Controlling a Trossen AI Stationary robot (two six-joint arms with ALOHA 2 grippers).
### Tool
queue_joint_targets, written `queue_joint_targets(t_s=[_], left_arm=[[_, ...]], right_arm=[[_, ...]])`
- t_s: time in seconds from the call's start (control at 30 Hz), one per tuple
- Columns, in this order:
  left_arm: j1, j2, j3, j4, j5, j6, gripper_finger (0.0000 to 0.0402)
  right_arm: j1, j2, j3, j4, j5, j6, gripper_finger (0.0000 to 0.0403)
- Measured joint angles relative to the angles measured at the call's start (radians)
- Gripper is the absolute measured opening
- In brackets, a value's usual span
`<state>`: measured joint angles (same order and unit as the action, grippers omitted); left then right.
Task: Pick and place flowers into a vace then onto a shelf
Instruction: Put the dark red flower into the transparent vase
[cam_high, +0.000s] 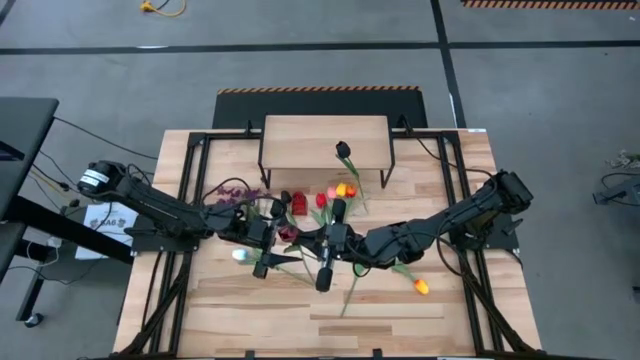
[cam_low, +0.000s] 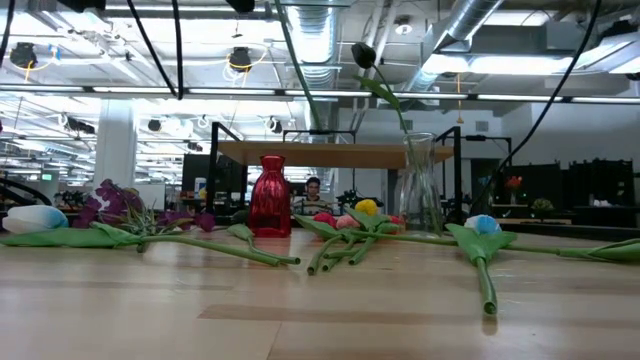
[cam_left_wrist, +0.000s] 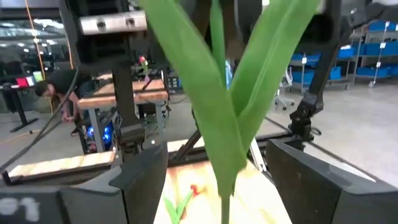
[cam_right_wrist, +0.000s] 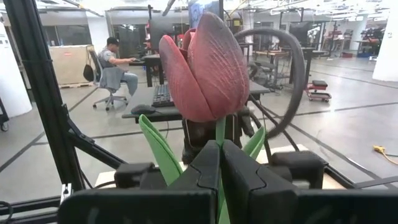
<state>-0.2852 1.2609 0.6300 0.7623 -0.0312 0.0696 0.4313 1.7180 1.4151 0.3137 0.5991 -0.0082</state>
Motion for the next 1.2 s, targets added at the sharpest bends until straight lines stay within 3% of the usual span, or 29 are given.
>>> queue_joint_targets(t_s=[0.93,1.2], left_arm=[[-0.001,-0.011,0.0,-0.012,-0.116,-0.022,0.0264],[0.0,-0.011,0.0,-0.023,-0.102,-0.047,0.0263]], right_arm=[[0.0,0.0,0.0,-0.014,0.003,-0.001,0.0],[0.0,0.0,0.0,-0.014,0.003,-0.001,0.0]])
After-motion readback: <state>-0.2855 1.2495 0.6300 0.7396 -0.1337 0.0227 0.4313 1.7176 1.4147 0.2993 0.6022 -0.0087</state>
